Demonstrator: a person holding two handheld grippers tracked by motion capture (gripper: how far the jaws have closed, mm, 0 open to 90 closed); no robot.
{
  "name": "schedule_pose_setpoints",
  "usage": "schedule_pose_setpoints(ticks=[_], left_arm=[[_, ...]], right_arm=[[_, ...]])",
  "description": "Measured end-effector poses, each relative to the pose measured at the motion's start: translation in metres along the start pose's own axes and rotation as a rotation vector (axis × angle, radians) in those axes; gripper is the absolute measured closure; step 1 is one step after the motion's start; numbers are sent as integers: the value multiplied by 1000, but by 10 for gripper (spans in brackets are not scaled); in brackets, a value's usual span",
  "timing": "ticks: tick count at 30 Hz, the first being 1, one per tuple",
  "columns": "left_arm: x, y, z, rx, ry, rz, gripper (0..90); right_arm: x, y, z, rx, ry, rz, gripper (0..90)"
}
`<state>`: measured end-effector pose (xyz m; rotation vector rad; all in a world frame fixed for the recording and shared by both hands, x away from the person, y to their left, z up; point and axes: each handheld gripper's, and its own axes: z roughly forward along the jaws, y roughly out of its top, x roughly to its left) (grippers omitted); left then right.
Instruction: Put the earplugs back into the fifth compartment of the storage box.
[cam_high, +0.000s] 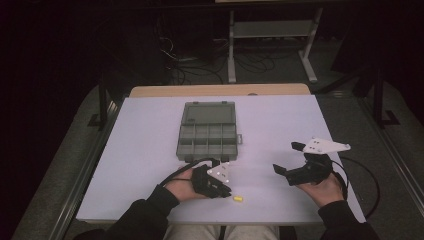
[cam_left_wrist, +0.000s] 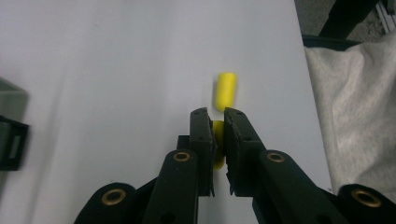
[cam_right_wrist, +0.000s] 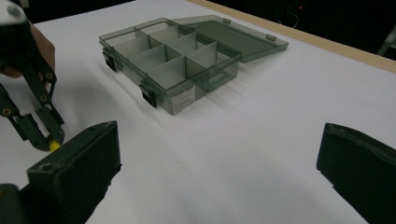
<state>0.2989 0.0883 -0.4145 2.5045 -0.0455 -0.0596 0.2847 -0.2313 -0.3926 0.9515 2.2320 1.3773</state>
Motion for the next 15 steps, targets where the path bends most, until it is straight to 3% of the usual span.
schedule_pose_setpoints(ticks=[15], left_arm=[[16,-8,-58,-99,88,-65,823]], right_arm=[[-1,0,0,0,-1,3,0]])
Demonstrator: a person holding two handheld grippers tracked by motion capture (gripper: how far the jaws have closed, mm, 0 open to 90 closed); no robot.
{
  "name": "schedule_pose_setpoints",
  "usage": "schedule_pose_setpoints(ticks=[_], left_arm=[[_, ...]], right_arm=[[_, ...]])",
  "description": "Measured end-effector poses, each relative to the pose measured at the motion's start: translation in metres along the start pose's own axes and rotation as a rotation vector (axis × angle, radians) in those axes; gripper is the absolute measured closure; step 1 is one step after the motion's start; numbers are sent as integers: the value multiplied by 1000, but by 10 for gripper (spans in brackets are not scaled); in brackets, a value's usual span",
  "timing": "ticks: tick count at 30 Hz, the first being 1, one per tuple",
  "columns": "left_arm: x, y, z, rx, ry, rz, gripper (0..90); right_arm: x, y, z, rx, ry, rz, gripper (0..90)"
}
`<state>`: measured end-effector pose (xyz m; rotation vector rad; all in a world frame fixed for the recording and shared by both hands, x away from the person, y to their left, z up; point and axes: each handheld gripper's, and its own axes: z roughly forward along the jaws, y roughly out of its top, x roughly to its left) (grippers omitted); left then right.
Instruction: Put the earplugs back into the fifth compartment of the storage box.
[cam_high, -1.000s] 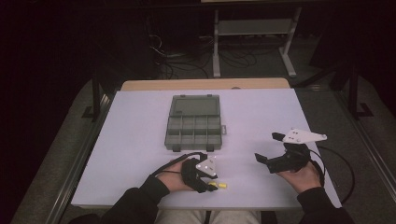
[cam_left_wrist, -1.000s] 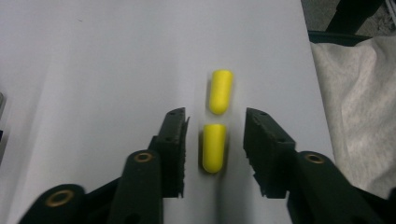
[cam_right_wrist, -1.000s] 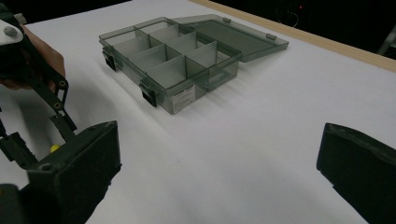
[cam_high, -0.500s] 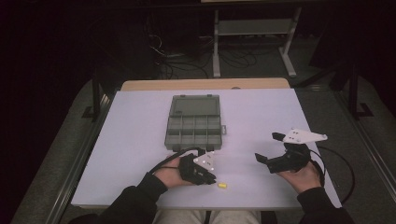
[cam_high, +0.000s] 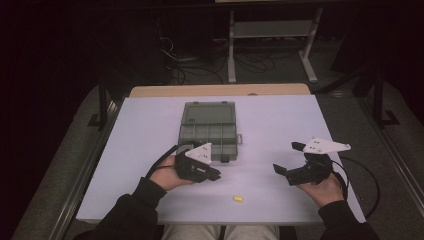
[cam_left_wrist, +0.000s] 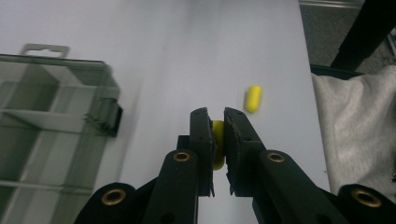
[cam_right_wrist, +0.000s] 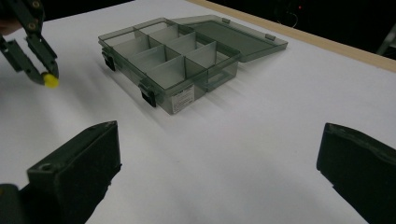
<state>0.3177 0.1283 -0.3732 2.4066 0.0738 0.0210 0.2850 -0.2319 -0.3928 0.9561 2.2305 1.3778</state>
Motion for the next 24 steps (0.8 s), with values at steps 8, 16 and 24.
schedule_pose_setpoints(ticks=[8,16,24], left_arm=[[11,-3,-21,-28,44,-28,822],[23,-11,-39,-45,91,-67,822],[36,-20,-56,-29,122,-104,823]], right_arm=[[0,0,0,2,0,-2,0],[0,0,1,3,1,-3,0],[1,0,1,6,0,-6,0]])
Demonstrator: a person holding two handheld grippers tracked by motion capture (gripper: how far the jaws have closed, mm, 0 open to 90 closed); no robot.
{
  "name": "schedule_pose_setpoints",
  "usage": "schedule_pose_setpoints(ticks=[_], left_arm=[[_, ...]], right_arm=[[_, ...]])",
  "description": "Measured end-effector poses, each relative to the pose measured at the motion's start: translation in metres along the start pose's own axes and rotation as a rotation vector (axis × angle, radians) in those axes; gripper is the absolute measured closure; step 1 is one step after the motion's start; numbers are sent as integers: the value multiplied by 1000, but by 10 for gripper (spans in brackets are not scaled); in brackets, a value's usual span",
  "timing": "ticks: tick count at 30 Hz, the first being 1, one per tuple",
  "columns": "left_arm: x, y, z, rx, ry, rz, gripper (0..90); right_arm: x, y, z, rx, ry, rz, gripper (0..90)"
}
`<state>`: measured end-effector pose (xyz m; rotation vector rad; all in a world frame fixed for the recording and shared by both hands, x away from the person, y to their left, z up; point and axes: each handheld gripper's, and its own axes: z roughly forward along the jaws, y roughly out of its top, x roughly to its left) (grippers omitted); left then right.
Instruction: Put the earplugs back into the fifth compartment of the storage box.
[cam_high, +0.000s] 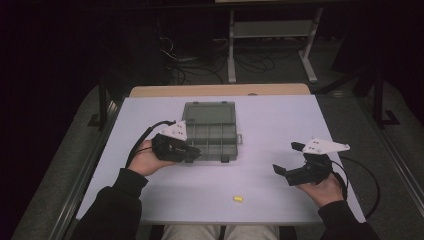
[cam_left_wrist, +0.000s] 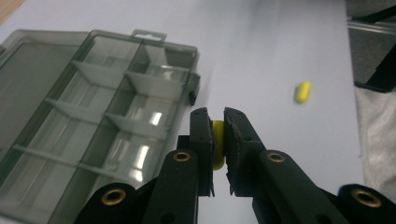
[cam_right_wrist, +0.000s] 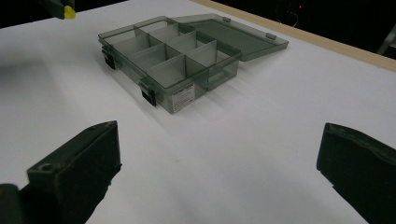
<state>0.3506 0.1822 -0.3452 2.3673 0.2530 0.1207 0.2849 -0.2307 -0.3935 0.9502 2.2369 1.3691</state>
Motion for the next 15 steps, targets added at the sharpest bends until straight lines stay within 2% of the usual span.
schedule_pose_setpoints(ticks=[6,7,15], left_arm=[[11,-5,-7,9,28,-27,823],[16,-9,-10,6,38,-46,823],[36,-26,-12,26,70,-116,823]], right_arm=[[0,0,1,2,2,1,0],[0,0,0,2,3,1,0],[0,-1,2,10,11,2,0]])
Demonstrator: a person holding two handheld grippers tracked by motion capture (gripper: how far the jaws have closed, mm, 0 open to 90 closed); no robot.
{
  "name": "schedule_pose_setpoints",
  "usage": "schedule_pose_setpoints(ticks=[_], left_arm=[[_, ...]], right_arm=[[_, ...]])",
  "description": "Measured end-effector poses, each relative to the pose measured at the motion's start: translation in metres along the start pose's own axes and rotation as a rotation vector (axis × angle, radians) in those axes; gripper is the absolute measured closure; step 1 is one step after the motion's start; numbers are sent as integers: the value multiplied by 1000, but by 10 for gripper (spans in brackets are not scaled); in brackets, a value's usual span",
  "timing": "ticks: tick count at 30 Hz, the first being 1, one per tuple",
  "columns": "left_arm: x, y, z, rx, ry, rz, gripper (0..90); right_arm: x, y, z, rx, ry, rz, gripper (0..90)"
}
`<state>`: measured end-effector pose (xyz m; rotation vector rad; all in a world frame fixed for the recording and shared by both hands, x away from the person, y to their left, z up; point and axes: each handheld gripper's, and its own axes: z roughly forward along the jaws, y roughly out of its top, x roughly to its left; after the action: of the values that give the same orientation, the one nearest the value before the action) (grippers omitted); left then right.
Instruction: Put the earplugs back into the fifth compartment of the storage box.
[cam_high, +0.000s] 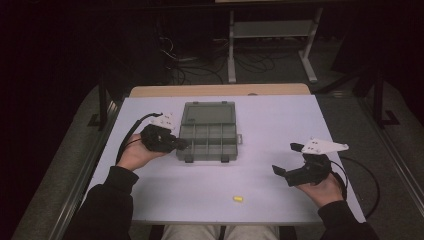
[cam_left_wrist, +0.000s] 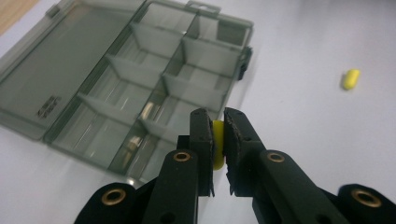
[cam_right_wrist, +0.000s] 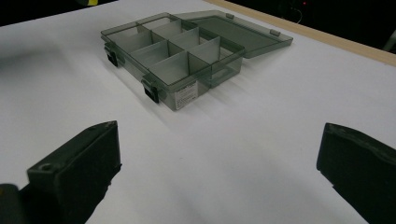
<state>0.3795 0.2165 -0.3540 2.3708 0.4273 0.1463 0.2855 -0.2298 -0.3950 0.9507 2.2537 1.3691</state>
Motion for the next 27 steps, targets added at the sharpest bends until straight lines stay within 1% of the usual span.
schedule_pose_setpoints(ticks=[1,2,3,5,7,10,13,19,21,23,25,27], left_arm=[[0,0,0,0,0,0,823],[4,-4,1,3,1,-15,823],[6,-5,2,3,-3,-24,822],[8,-8,3,7,-10,-33,822],[9,-10,4,8,-9,-37,822],[12,-11,8,28,1,-36,822],[16,-13,12,25,7,-50,822],[23,-16,23,31,16,-64,822],[25,-17,26,28,14,-72,822],[28,-19,29,13,11,-85,822],[29,-20,32,14,13,-92,821],[30,-21,34,6,6,-104,816]], right_arm=[[0,0,0,0,0,0,0],[0,0,0,1,0,1,0],[0,0,0,2,1,2,0],[0,0,0,2,2,2,0],[0,0,0,2,3,1,0],[0,0,0,3,3,1,0],[0,0,1,4,4,1,0],[0,0,1,6,6,-1,0],[0,0,1,6,6,-1,0],[0,0,1,6,7,-1,0],[0,0,1,7,7,-2,0],[0,0,2,7,8,-2,0]])
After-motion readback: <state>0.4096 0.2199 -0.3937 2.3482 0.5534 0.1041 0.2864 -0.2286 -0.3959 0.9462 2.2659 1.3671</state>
